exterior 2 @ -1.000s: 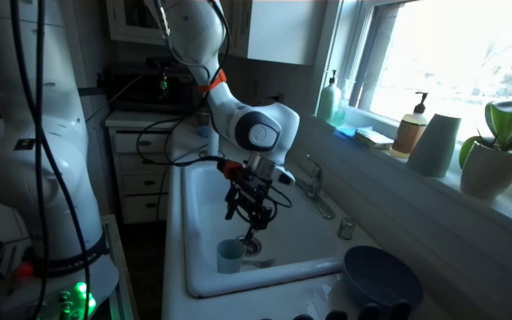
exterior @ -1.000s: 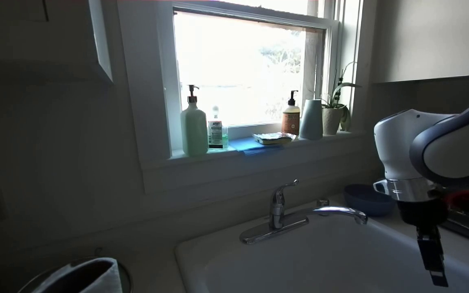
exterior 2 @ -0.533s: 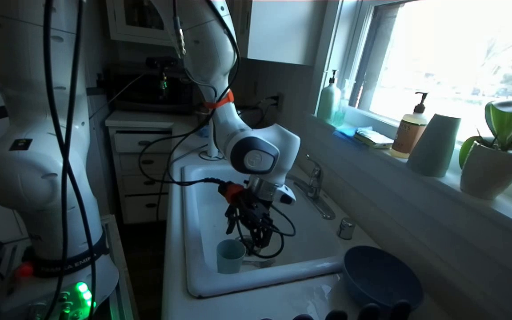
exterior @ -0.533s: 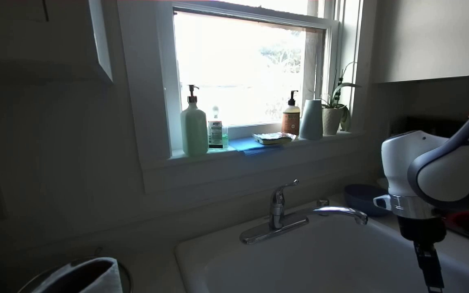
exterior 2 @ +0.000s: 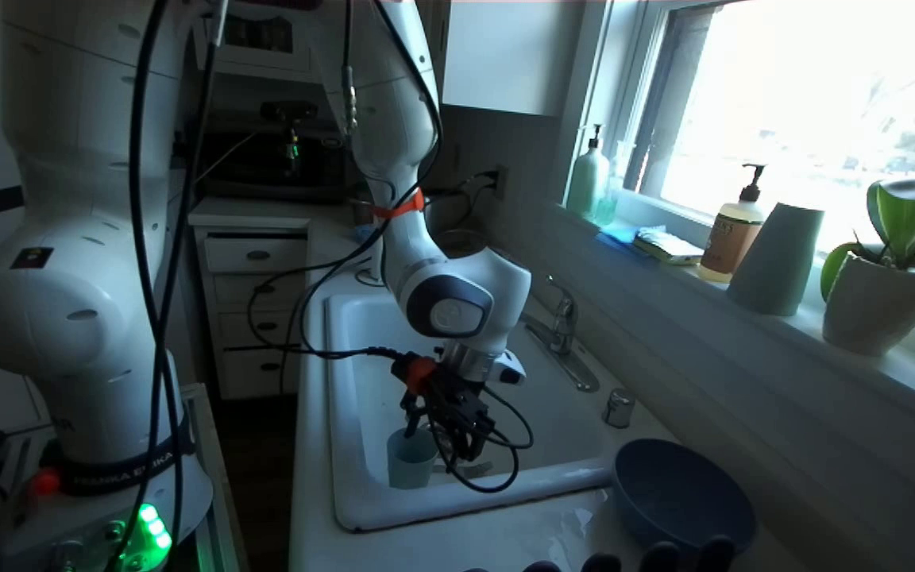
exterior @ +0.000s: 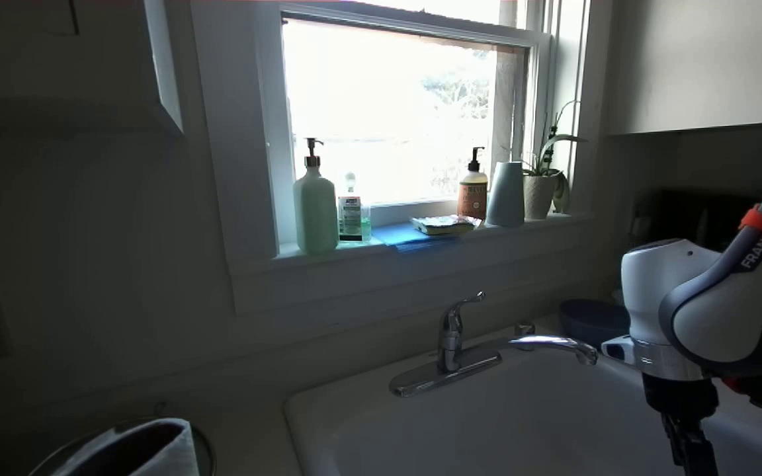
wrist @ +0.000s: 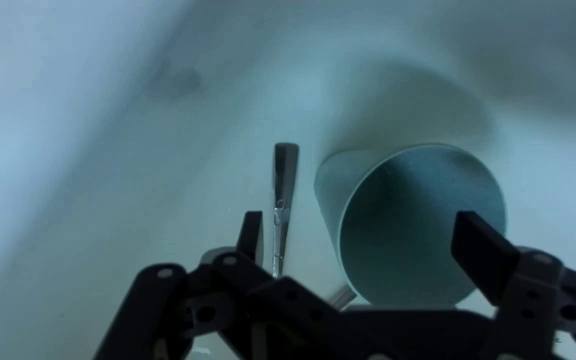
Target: Remove the light blue cup from the sink and put it in the blue bowl, pick up the blue bowl with the cup inside and place them on the dishes drying rack
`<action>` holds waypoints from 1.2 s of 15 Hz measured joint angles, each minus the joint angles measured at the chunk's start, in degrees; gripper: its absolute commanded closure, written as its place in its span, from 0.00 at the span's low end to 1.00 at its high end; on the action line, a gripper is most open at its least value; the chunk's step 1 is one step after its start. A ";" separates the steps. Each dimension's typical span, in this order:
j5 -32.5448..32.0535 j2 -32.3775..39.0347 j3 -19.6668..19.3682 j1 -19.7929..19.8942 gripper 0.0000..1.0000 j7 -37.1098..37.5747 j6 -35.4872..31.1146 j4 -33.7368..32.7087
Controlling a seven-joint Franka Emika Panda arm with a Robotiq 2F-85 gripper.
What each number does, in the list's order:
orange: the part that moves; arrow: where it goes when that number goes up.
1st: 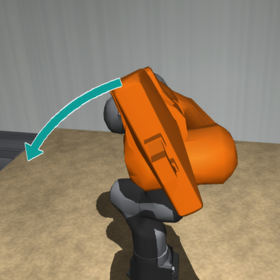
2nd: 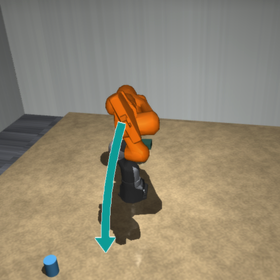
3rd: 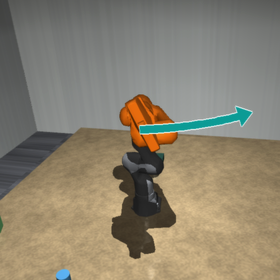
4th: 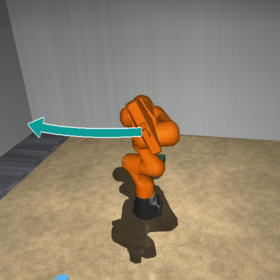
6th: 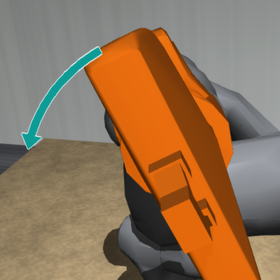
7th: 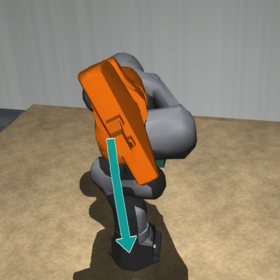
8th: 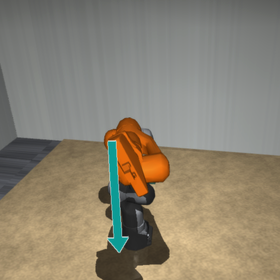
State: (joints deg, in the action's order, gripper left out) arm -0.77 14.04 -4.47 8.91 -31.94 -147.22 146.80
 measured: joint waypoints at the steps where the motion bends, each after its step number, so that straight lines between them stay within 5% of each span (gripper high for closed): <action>1: 0.39 0.72 0.44 0.33 0.37 -0.57 -1.18 -0.01; 10: 2.15 4.19 4.18 4.24 1.00 -3.26 -5.38 -0.37; 18: 3.16 3.88 4.47 6.29 0.99 -4.81 2.69 -4.48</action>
State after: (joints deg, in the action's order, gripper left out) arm 2.39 17.92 0.00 15.21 -36.76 -144.53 142.32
